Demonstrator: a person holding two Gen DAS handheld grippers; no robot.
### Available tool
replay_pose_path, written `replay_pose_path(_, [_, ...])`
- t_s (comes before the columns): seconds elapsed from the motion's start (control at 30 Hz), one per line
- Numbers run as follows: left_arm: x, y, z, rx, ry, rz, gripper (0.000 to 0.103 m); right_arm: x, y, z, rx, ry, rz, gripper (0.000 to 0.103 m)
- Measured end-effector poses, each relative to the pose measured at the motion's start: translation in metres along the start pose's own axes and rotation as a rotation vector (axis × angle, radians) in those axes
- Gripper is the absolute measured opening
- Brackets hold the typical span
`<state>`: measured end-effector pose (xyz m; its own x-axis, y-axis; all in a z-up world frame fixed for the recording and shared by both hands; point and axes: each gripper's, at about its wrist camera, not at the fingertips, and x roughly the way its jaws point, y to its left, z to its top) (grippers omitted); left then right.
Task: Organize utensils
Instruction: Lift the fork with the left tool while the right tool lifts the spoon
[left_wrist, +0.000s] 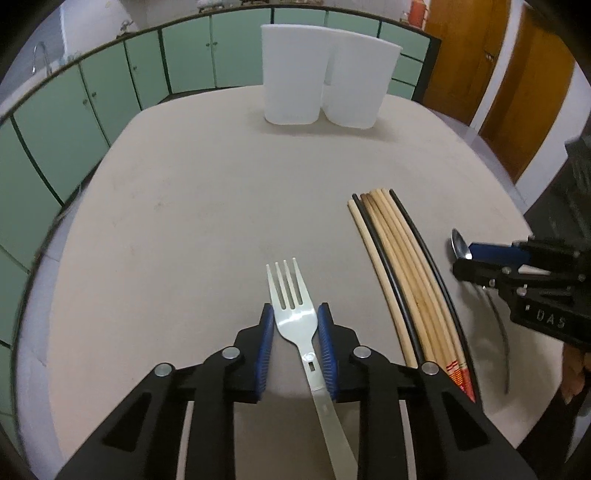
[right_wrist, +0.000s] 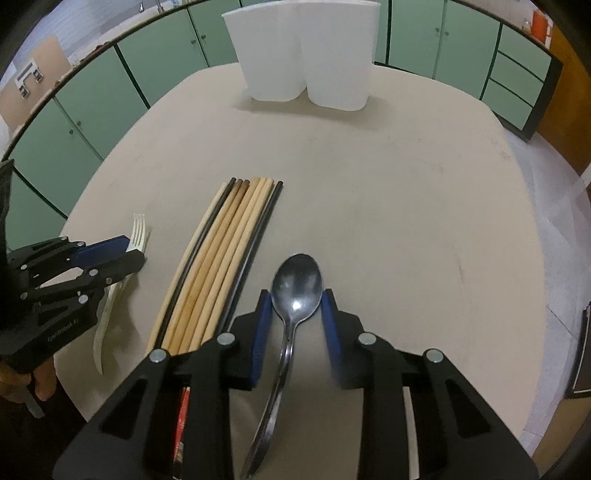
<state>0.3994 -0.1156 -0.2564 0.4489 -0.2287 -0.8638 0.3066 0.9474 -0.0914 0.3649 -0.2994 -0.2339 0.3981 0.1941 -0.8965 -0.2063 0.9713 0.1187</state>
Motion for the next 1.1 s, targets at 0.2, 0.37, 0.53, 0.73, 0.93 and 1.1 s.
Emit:
replay_pose_path(0.2, [-0.021, 0.004, 0.003, -0.006, -0.052, -0.024, 0.023, -0.018, 0.005, 0.001, -0.006, -0.05, 0.0, 0.026])
replay_pose_path(0.37, [-0.055, 0.005, 0.001, -0.009, -0.16, -0.037, 0.011, -0.046, 0.008, -0.003, -0.016, -0.137, 0.008, 0.027])
replay_pose_path(0.53, [-0.075, 0.003, 0.007, 0.006, -0.218, -0.037, 0.011, -0.065, 0.008, -0.001, -0.025, -0.191, 0.0, 0.027])
replay_pose_path(0.73, [-0.076, 0.013, 0.005, -0.036, -0.173, -0.056, 0.01, -0.066, 0.009, 0.001, -0.027, -0.197, -0.001, 0.027])
replay_pose_path(0.93, [-0.024, 0.029, 0.005, -0.056, 0.004, 0.014, 0.013, -0.073, 0.009, -0.006, -0.025, -0.21, 0.005, 0.027])
replay_pose_path(1.1, [-0.007, 0.028, 0.017, -0.056, 0.028, 0.042, 0.029, -0.075, 0.009, -0.009, -0.016, -0.214, 0.008, 0.027])
